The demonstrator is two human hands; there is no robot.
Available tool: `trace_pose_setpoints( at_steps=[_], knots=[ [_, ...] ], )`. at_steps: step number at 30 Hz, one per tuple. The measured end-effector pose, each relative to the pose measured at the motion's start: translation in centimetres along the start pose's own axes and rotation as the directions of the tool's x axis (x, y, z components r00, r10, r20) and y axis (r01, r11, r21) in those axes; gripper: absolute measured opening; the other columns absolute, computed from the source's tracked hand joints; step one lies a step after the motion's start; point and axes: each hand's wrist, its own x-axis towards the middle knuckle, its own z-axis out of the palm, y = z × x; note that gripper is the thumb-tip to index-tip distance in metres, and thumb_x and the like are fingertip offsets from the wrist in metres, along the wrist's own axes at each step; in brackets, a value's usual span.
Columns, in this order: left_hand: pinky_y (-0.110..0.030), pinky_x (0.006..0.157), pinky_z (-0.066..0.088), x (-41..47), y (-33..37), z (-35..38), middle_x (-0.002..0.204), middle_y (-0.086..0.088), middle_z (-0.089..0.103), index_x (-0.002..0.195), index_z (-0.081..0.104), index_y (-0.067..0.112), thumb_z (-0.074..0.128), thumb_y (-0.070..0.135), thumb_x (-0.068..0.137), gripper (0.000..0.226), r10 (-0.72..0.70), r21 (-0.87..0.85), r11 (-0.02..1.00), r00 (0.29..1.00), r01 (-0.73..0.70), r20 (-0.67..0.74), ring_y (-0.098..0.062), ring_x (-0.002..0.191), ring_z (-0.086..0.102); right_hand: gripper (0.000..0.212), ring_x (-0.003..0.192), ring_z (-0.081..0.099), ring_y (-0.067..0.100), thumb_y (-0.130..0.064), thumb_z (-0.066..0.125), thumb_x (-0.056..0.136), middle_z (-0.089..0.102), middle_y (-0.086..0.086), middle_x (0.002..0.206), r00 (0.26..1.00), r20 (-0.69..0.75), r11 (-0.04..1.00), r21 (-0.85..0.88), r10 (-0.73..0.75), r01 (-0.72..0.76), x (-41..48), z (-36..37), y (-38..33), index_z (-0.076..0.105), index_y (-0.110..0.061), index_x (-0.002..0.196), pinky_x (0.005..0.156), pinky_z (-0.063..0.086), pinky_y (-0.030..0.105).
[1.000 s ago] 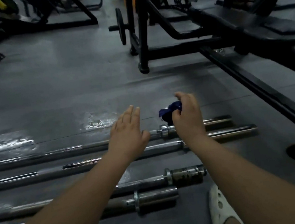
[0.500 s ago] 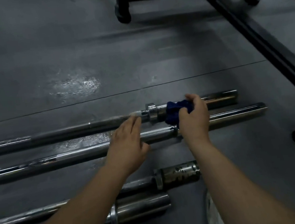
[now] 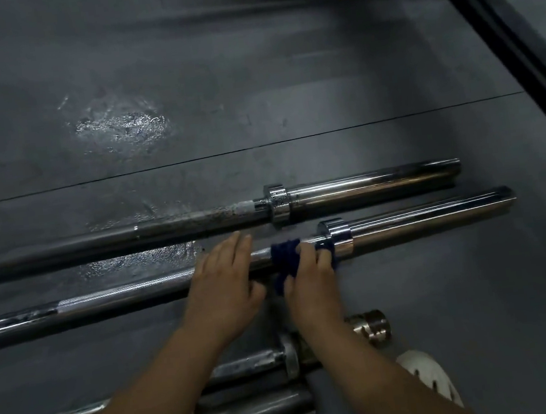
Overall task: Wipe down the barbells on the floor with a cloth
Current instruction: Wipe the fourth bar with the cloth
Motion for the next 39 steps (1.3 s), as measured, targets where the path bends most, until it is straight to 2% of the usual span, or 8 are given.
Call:
trace_pose_setpoints(
  at_steps=[6,9,12,15,28,32,34,39],
  knots=[
    [-0.045,0.113,0.031,0.0,-2.1,1.0,0.151,-0.011,0.044,0.147,0.043,0.011,0.043,0.041,0.075,0.078,-0.024,0.036,0.999,0.999,0.026,-0.036,-0.03,0.135,0.044,0.043,0.099,0.052,0.015,-0.001,0.056,0.084,0.044,0.002,0.125,0.944,-0.057,0.844,0.467,0.326,-0.263,0.6,0.6,-0.9,0.052,-0.016,0.124,0.086,0.042,0.021],
    [-0.041,0.107,0.031,-0.2,-2.8,1.6,0.134,-0.014,0.058,0.134,0.055,0.008,0.04,0.041,0.068,0.075,0.005,0.06,0.998,0.999,-0.002,-0.052,-0.032,0.118,0.058,0.033,0.089,0.064,0.025,0.001,0.056,0.082,0.063,0.017,0.115,0.75,0.282,0.276,0.806,0.598,-0.524,1.1,2.1,-3.6,0.054,-0.009,0.113,0.078,0.054,0.036],
    [-0.038,0.106,0.025,-0.4,-3.1,1.5,0.127,-0.013,0.062,0.129,0.057,0.008,0.041,0.038,0.066,0.072,0.037,0.067,0.997,0.997,-0.033,-0.06,-0.031,0.113,0.06,0.035,0.084,0.062,0.022,0.005,0.046,0.09,0.063,0.014,0.102,0.587,0.465,-0.302,0.883,0.662,-0.359,2.8,0.6,-2.4,0.055,-0.003,0.123,0.076,0.055,0.033],
    [-0.037,0.107,0.025,-0.6,-3.7,1.6,0.127,-0.012,0.062,0.13,0.057,0.008,0.041,0.037,0.067,0.072,0.057,0.066,0.996,0.996,-0.053,-0.075,-0.031,0.114,0.06,0.028,0.092,0.058,0.021,-0.011,0.048,0.095,0.06,0.008,0.105,0.564,0.574,-0.477,0.816,0.593,-0.328,3.3,-1.2,-2.6,0.053,-0.014,0.123,0.098,0.048,0.035],
    [-0.04,0.114,0.026,-0.9,-3.1,1.7,0.136,-0.008,0.051,0.135,0.049,0.013,0.053,0.041,0.066,0.074,0.043,0.077,0.996,0.998,-0.039,-0.045,-0.027,0.126,0.045,0.015,0.074,0.06,0.021,-0.014,0.052,0.098,0.063,0.012,0.094,0.599,0.651,0.044,0.659,0.467,-0.751,3.0,-2.3,-4.7,0.055,-0.013,0.113,0.049,0.048,0.027],
    [-0.041,0.121,0.016,-1.1,-3.1,1.6,0.149,-0.005,0.038,0.145,0.037,0.017,0.047,0.047,0.07,0.081,0.027,0.064,0.998,0.999,-0.029,0.025,-0.025,0.139,0.032,0.012,0.083,0.061,0.023,-0.006,0.057,0.09,0.062,0.005,0.091,0.875,0.112,0.584,0.703,0.471,-0.405,2.2,-3.1,-4.3,0.058,-0.011,0.101,0.061,0.047,0.024],
    [-0.04,0.122,0.013,-1.5,-2.9,1.6,0.152,-0.005,0.034,0.148,0.033,0.018,0.046,0.048,0.07,0.084,0.029,0.066,0.997,0.999,-0.031,0.038,-0.024,0.142,0.028,0.026,0.101,0.056,0.02,-0.008,0.06,0.087,0.056,0.004,0.113,0.961,-0.096,0.88,0.434,0.259,-0.194,1.3,-2.2,-3.8,0.056,-0.015,0.112,0.082,0.049,0.03],
    [-0.041,0.117,0.027,-3.1,-2.8,1.9,0.144,-0.008,0.044,0.142,0.044,0.012,0.052,0.046,0.063,0.086,0.073,0.054,0.996,0.997,-0.072,-0.009,-0.027,0.133,0.039,0.046,0.119,0.036,0.024,-0.018,0.061,0.086,0.043,0.004,0.131,0.999,0.005,0.999,-0.039,0.034,-0.033,-1.1,-0.1,-3.7,0.053,-0.023,0.131,0.092,0.039,0.031]
  ],
)
